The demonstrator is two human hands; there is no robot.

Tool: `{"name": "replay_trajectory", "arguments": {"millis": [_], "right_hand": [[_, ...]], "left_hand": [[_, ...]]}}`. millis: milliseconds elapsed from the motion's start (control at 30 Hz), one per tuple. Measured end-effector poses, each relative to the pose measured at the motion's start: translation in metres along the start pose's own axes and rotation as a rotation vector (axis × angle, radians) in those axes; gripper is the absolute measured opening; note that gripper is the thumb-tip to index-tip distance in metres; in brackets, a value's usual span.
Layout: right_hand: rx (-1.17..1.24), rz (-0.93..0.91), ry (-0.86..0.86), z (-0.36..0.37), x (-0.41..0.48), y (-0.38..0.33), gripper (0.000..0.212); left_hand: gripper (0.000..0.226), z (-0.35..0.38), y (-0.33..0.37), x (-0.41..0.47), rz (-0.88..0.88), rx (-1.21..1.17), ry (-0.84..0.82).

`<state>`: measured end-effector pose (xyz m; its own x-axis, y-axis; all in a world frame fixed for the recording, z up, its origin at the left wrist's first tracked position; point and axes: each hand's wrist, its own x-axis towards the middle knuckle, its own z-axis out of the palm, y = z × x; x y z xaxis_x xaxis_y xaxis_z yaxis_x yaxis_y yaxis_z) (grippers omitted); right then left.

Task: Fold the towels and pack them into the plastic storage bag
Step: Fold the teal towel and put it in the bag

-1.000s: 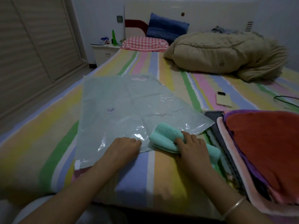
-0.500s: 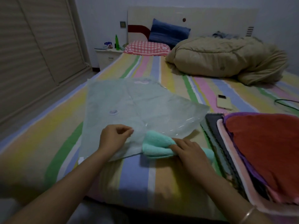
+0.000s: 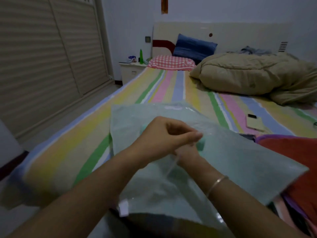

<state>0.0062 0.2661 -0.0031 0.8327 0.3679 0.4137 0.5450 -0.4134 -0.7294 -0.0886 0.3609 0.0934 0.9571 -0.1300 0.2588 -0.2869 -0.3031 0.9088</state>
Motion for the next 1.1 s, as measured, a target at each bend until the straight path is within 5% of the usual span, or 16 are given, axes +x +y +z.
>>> {"name": "replay_trajectory", "arguments": {"millis": [67,133,233,400,600,800,1000,1100], "right_hand": [[-0.021,-0.134,0.006,0.014,0.013,0.008,0.017],[-0.412,-0.276,-0.015,0.030,0.030,0.025,0.017],[-0.857,-0.261,-0.234,0.049,0.052,0.054,0.028],[-0.886,-0.332,-0.251,0.066,0.068,0.076,0.034],[-0.800,-0.283,-0.289,0.100,0.114,0.094,0.041],[-0.854,-0.189,-0.052,0.145,0.165,0.104,0.025],[-1.003,0.040,-0.025,0.168,0.200,0.116,0.019],[-1.060,0.030,-0.151,0.165,0.200,0.123,0.028]], "left_hand": [[0.036,-0.013,-0.003,0.007,-0.174,-0.149,-0.029],[0.036,-0.035,-0.033,0.022,-0.221,-0.107,0.188],[0.033,-0.077,-0.106,0.049,-0.318,0.459,0.504],[0.060,-0.106,-0.211,0.055,-0.569,0.956,0.276],[0.081,-0.085,-0.263,0.029,-0.541,0.952,0.219],[0.109,-0.082,-0.270,0.021,-0.503,1.014,0.195],[0.110,-0.095,-0.268,0.032,-0.565,1.014,0.147],[0.076,-0.121,-0.273,0.064,-0.610,0.996,0.270]]}}
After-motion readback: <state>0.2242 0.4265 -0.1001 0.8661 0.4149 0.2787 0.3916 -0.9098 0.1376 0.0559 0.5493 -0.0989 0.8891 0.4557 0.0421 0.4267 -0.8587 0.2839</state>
